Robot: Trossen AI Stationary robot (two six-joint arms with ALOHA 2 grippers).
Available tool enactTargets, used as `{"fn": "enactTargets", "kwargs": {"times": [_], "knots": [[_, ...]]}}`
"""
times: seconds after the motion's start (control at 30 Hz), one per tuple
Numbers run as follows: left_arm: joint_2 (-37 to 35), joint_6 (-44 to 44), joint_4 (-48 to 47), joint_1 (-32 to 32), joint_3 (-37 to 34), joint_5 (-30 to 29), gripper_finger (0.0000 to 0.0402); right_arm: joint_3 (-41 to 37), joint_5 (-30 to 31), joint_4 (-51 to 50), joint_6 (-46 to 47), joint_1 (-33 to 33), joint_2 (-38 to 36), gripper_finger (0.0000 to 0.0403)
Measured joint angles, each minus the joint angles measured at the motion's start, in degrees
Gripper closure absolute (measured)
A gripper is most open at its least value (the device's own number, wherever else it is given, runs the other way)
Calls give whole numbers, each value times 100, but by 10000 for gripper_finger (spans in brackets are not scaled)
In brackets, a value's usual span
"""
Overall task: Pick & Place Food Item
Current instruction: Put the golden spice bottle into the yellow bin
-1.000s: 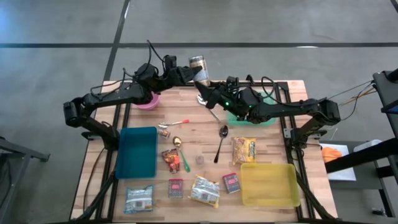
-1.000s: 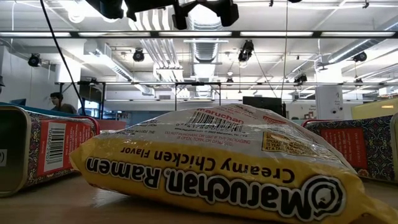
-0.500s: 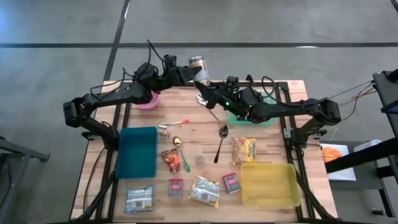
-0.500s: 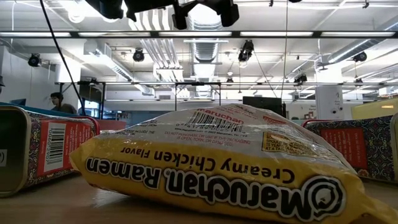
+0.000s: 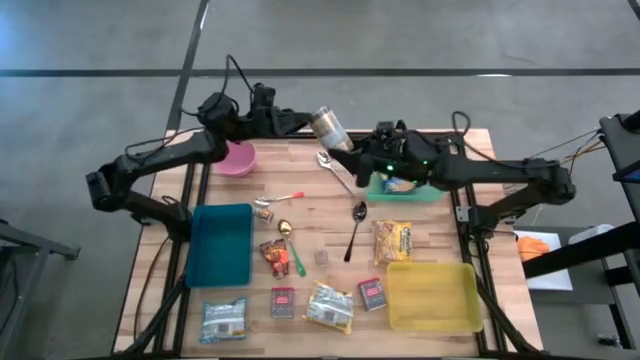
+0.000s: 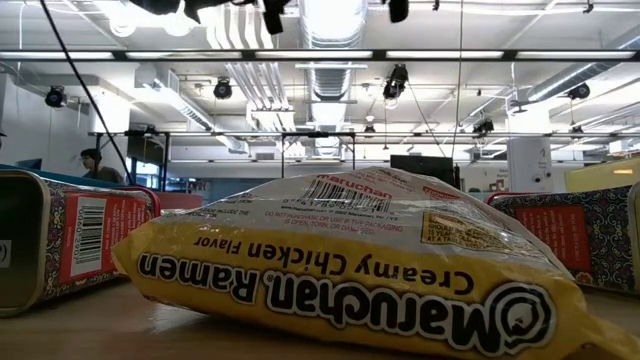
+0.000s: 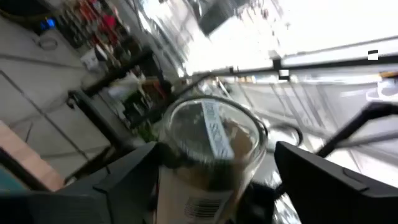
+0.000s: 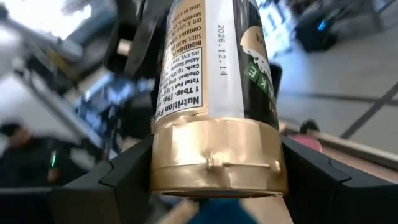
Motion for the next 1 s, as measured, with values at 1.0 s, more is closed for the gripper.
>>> {"fn": "enactTargets", "kwargs": {"times": [1.0], "knots": [[-1516, 1319, -3731, 273, -31, 288, 116, 2104, -4163, -9356, 2912, 556, 146, 132]]}}
